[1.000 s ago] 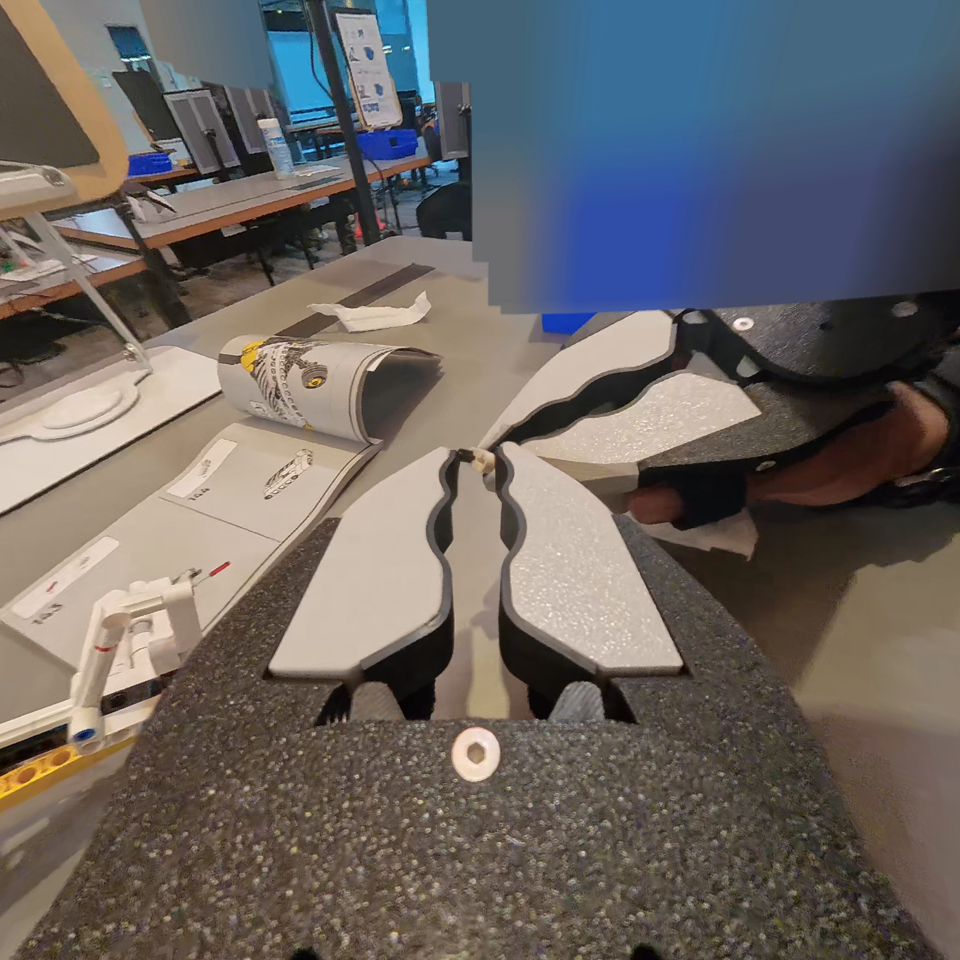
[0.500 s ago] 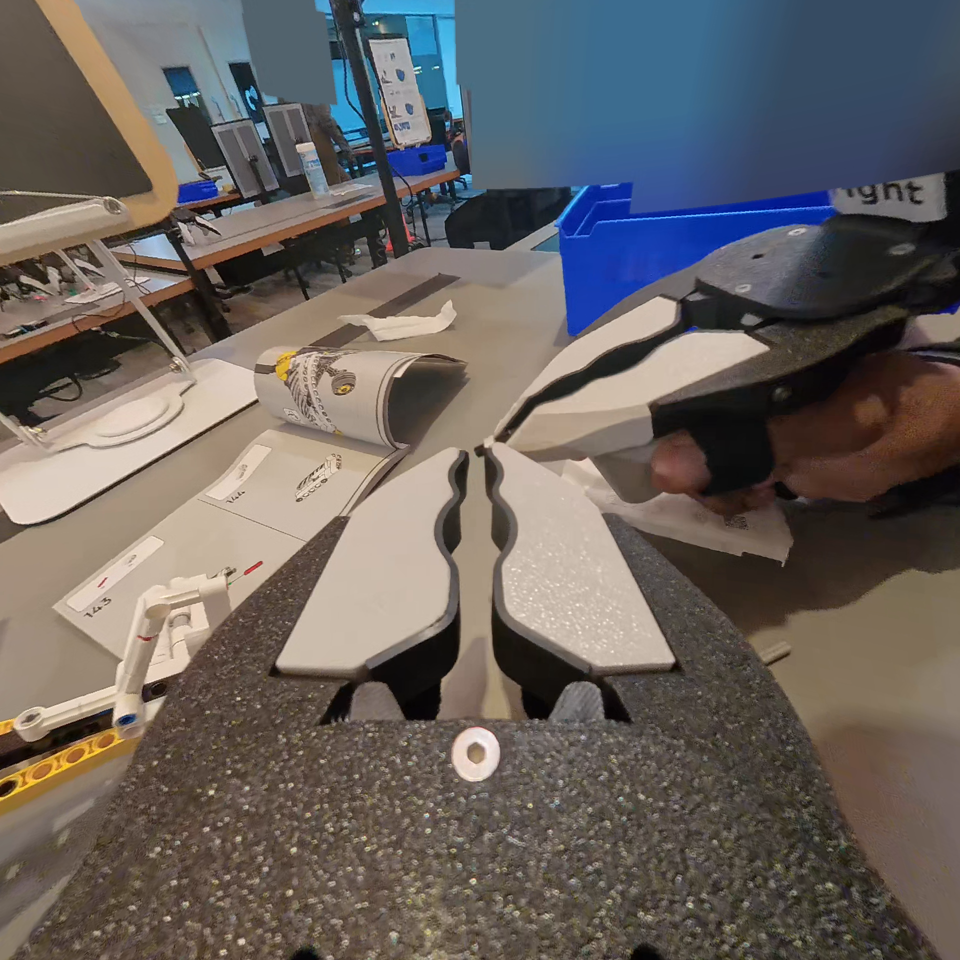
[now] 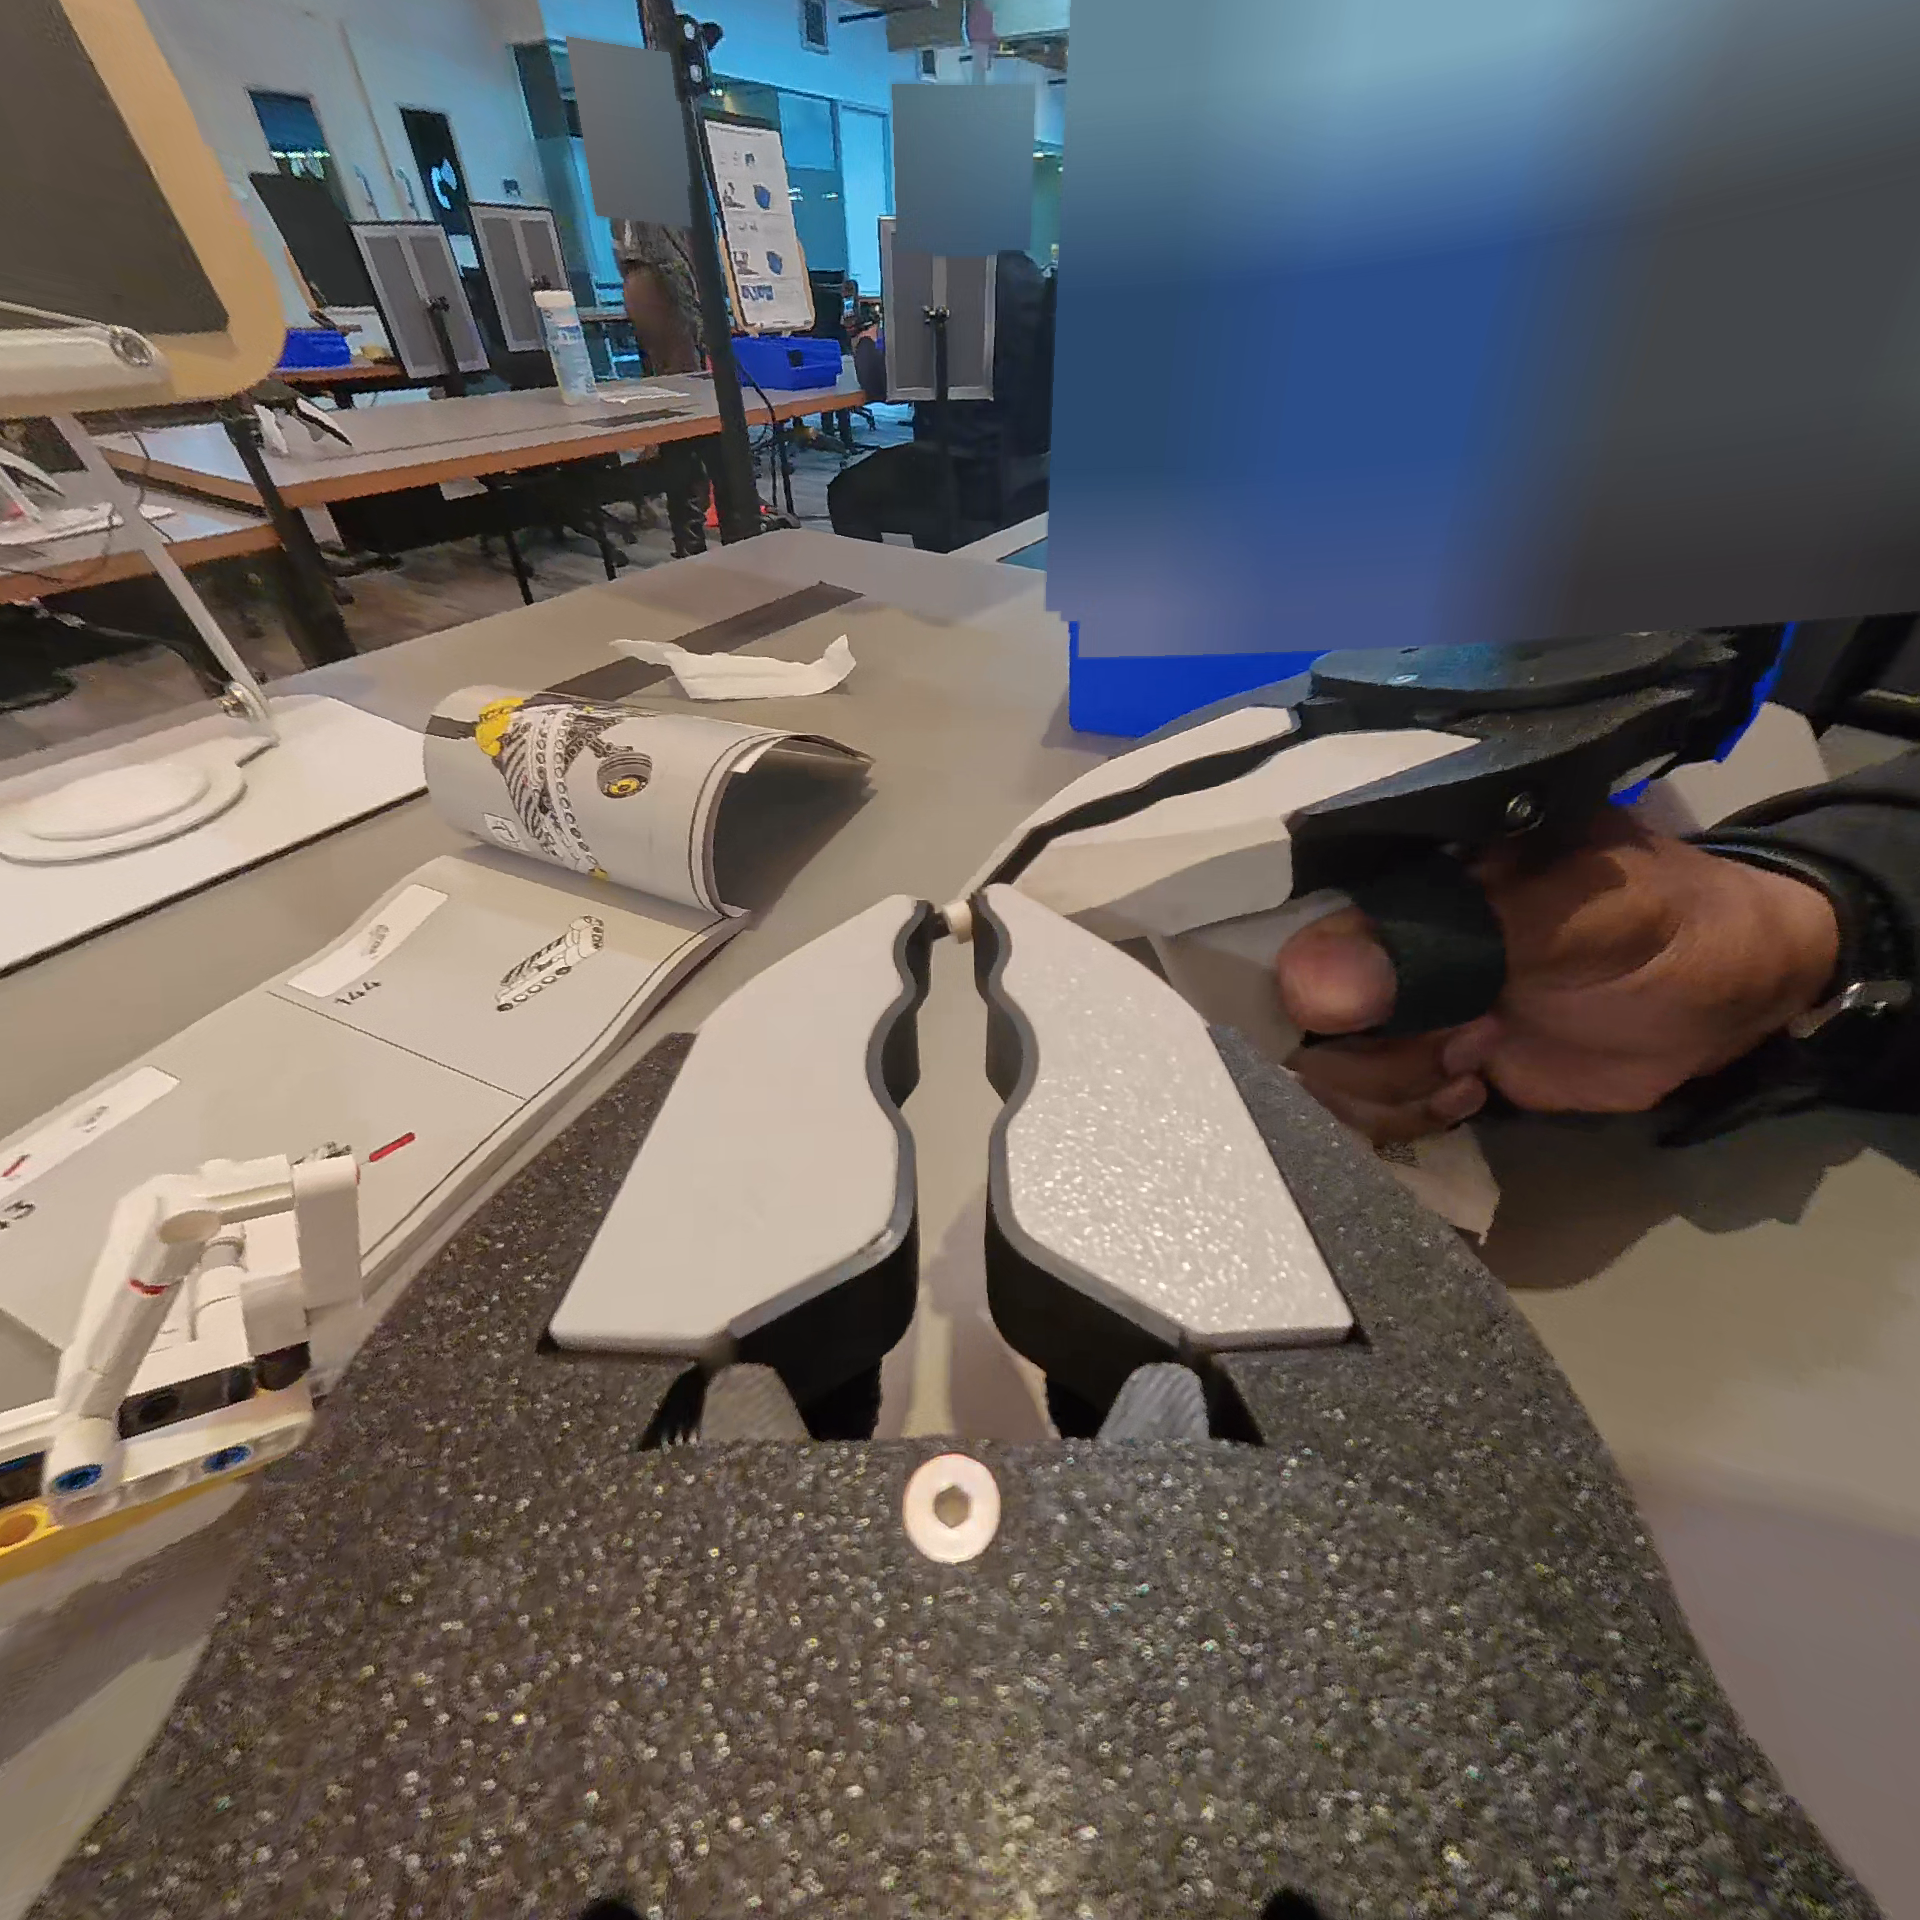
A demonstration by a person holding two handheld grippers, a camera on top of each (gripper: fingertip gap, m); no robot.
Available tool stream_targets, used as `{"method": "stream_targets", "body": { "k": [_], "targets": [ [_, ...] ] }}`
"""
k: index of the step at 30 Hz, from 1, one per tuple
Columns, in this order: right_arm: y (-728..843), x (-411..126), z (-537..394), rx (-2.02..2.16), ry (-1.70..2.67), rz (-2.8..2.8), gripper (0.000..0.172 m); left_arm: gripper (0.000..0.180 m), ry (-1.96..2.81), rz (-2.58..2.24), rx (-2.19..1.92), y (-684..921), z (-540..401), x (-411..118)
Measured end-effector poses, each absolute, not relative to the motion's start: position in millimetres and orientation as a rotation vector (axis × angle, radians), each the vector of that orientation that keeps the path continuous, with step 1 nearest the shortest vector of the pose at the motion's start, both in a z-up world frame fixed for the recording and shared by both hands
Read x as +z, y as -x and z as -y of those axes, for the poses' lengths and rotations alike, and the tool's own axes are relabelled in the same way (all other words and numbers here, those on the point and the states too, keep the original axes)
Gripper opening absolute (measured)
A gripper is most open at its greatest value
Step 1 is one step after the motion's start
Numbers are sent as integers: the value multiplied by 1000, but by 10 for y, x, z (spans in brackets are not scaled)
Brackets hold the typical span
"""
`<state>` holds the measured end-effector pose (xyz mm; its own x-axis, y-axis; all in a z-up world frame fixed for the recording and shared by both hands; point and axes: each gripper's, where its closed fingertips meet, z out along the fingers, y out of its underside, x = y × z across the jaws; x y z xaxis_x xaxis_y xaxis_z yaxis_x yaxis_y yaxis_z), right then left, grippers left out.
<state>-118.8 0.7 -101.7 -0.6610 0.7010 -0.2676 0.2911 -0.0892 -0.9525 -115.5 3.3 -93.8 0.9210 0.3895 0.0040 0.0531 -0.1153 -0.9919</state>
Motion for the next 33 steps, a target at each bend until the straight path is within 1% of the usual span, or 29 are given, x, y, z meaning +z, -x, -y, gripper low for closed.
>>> {"method": "stream_targets", "body": {
  "k": [13,20,27,33],
  "targets": [
    [1202,-1009,-24,1492,865,1825,5,5,1615,476,22,1146,-36,-968],
    [1186,-1065,9,1297,729,1848,5,6,1589,582,-262,1154,-37,-1058],
    [1180,-1159,48,1197,634,1915,5,5,1657,624,-396,1138,-3,-1168],
    [1138,-1100,91,1237,568,1913,5,7,1620,622,-614,1089,53,-1116]
  ]
}}
